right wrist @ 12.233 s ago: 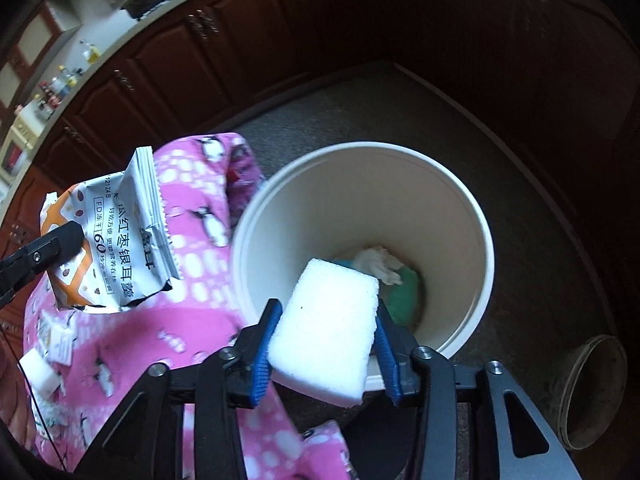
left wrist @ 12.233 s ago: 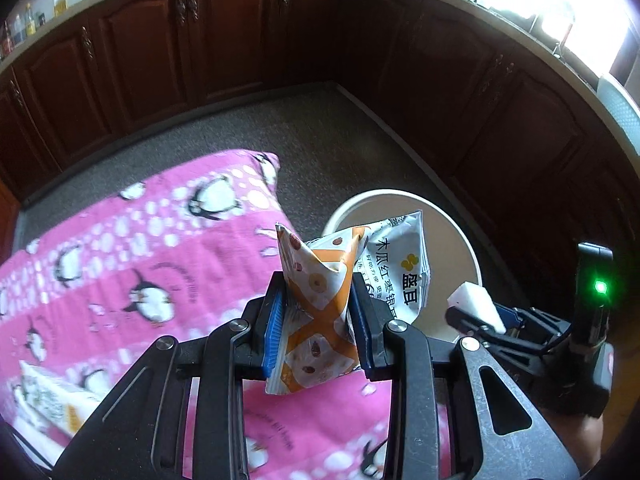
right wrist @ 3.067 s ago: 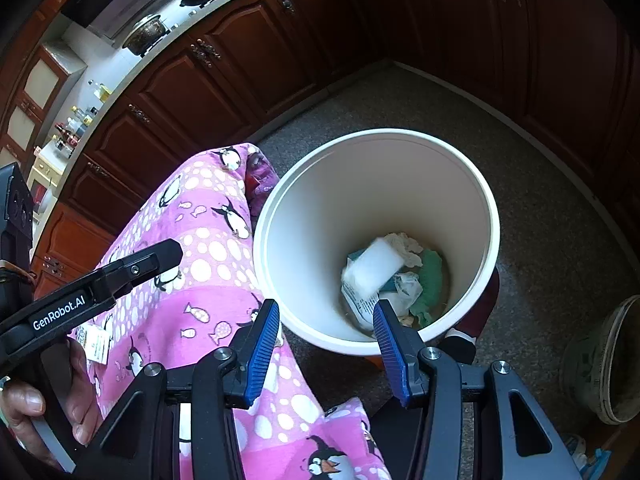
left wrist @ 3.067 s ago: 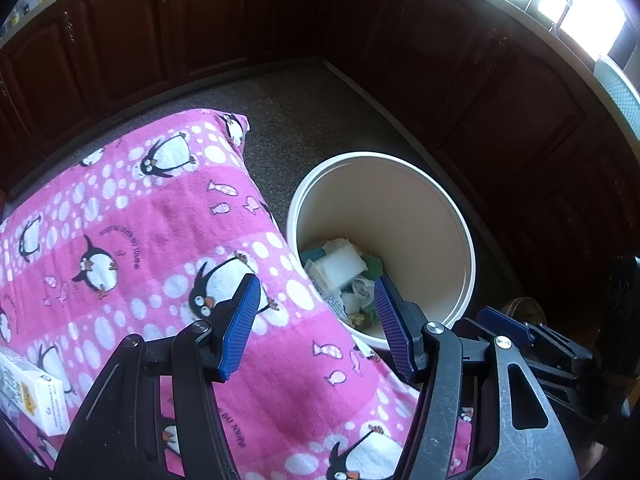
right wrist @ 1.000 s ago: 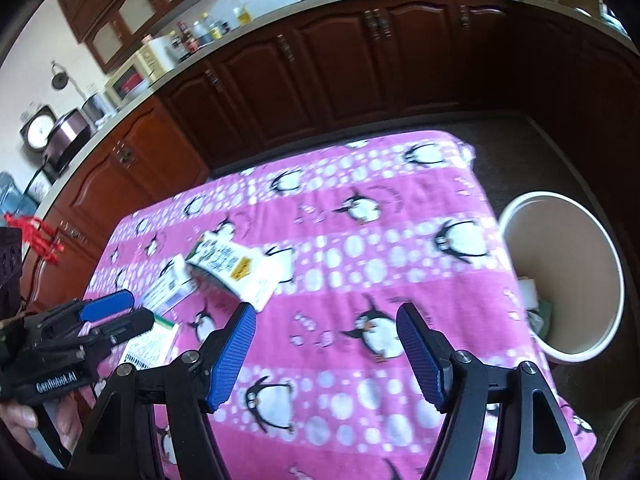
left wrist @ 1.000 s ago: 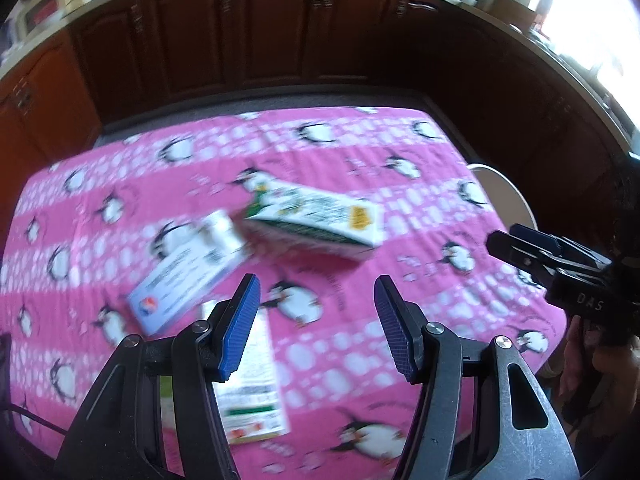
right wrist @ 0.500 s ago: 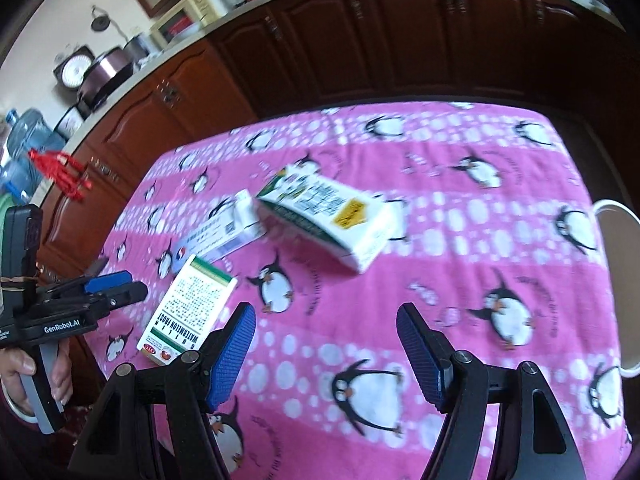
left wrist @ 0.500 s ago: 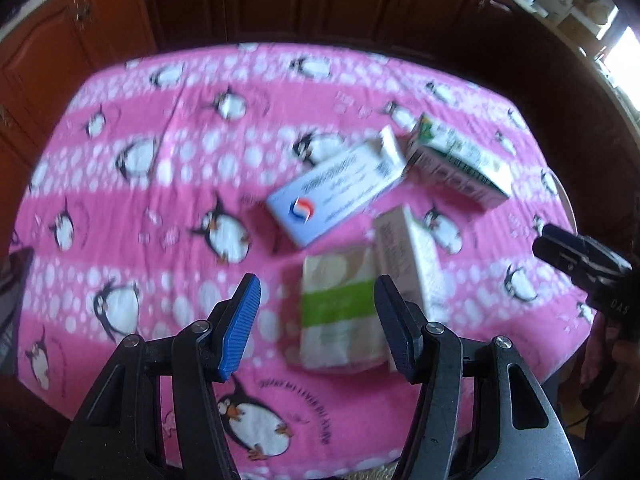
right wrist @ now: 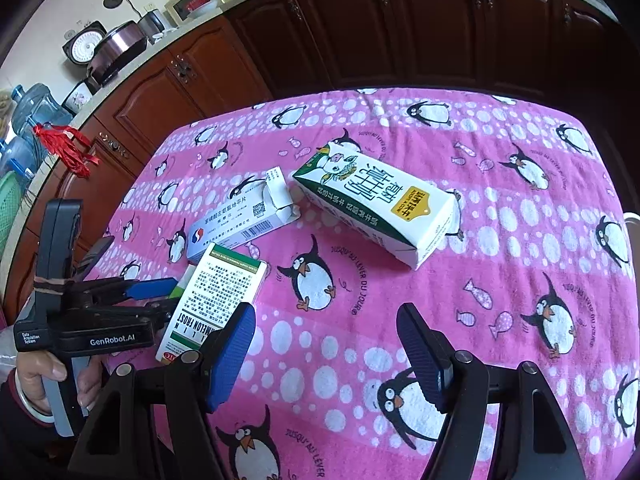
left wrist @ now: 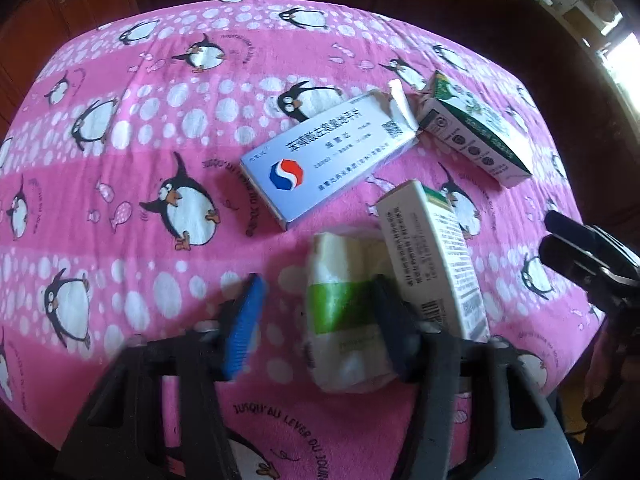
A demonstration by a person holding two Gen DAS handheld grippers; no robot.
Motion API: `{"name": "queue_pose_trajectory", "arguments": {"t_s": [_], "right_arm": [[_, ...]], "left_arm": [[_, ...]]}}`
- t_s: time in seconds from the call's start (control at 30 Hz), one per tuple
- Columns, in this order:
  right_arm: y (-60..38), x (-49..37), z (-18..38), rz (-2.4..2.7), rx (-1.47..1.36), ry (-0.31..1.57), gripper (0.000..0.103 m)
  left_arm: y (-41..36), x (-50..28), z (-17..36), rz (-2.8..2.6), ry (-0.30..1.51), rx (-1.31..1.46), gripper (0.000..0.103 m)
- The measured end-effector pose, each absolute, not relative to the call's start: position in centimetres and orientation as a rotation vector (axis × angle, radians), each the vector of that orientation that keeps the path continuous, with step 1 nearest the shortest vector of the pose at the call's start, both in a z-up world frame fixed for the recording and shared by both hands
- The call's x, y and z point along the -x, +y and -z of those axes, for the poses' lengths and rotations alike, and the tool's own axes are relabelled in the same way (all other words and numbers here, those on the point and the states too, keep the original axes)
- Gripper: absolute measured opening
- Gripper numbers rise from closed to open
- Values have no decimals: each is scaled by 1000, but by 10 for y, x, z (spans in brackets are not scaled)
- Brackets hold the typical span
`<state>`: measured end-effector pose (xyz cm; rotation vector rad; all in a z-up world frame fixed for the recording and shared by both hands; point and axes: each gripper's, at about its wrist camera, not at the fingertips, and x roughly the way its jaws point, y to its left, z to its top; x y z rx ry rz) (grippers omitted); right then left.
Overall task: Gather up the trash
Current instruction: 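Grasp the green-white tissue pack with the left gripper while the right gripper grasps the Watermelon Frost box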
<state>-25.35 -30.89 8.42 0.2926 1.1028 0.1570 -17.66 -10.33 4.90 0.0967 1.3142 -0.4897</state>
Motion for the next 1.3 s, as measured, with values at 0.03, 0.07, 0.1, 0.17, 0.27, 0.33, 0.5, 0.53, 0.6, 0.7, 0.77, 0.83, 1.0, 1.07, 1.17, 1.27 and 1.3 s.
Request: {"name": "queue_pose_trajectory", "arguments": {"t_s": [0.03, 0.07, 0.1, 0.17, 0.27, 0.33, 0.5, 0.53, 0.6, 0.7, 0.77, 0.83, 1.0, 1.07, 1.17, 1.27, 1.3], "right_arm": [[-307, 253, -84, -162, -294, 1105, 71], [-304, 251, -83, -169, -296, 1109, 70], [-301, 250, -81, -176, -298, 1113, 70], [-295, 249, -79, -192, -303, 1121, 70], [-282, 246, -76, -230, -308, 1135, 70], [-273, 244, -74, -250, -312, 1144, 71], [-252, 232, -70, -309, -378, 1178, 71], [-246, 230, -68, -311, -372, 1188, 71], [-232, 226, -66, -320, -343, 1204, 72], [-212, 220, -60, -315, -297, 1231, 72], [-200, 217, -56, -300, -256, 1246, 72], [-195, 215, -51, -289, -221, 1262, 71], [-206, 220, -53, -298, -213, 1254, 58], [-216, 224, -58, -282, -196, 1247, 57], [-231, 230, -61, -250, -183, 1248, 56], [-243, 231, -59, -222, -182, 1266, 56], [-245, 231, -57, -221, -187, 1273, 56]], "left_arm": [[-103, 177, -50, 510, 1316, -97, 22], [-102, 178, -53, 512, 1309, -102, 17], [-100, 179, -56, 514, 1300, -106, 14], [-91, 180, -62, 509, 1285, -107, 11], [-77, 180, -70, 490, 1262, -115, 9], [-69, 180, -73, 472, 1252, -111, 8], [-58, 183, -80, 435, 1215, -132, 7], [-56, 183, -81, 424, 1207, -138, 7], [-55, 182, -80, 410, 1199, -150, 7], [-51, 181, -75, 391, 1209, -150, 7], [-50, 181, -71, 375, 1215, -147, 8], [-49, 179, -67, 364, 1224, -120, 8], [-45, 174, -59, 358, 1254, -52, 22], [-45, 173, -56, 367, 1268, -29, 29], [-48, 173, -52, 372, 1271, -20, 34], [-54, 171, -49, 382, 1272, -25, 35], [-56, 171, -48, 388, 1273, -25, 35]]}}
